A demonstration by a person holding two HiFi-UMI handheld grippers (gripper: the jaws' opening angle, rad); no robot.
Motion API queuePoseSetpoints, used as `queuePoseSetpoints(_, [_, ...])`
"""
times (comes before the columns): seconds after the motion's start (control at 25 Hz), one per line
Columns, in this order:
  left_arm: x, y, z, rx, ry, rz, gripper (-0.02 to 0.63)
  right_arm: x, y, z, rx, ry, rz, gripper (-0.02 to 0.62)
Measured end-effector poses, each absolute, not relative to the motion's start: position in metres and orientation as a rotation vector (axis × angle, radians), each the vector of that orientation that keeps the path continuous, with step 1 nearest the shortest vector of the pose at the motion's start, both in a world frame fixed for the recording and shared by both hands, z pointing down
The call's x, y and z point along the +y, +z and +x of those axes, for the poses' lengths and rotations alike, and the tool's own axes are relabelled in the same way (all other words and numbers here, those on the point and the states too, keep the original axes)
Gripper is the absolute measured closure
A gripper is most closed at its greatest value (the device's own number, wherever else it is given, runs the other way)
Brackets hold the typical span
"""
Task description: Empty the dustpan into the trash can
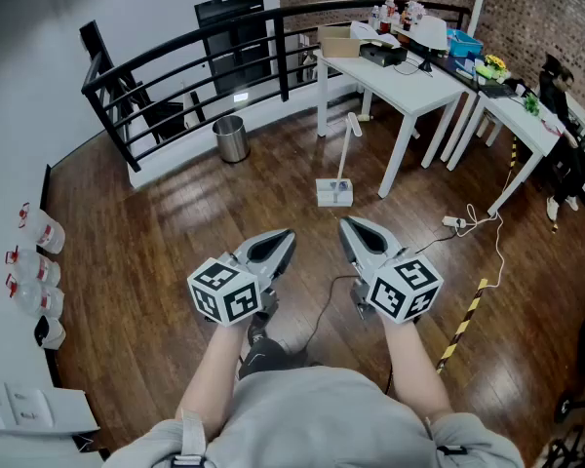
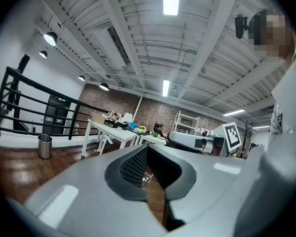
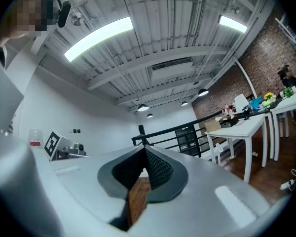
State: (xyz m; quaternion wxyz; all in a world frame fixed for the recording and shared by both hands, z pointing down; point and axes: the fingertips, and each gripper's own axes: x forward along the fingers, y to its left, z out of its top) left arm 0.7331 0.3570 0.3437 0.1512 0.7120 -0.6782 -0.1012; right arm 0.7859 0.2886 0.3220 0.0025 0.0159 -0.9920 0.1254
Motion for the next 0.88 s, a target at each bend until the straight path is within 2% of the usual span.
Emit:
queuePoseSetpoints(0.36, [0.309, 0.362, 0.646, -1.889, -0.29, 2.07, 0.634, 0.237, 0.339, 0.705, -3.095, 0.407, 0.152, 0.597])
queuePoseSetpoints(0.88, [0.204, 0.377, 0.452, -1.663, -0.191, 2.219, 0.634, 0.138, 0.347, 0.496, -3.049, 0.382, 0.431, 0.597])
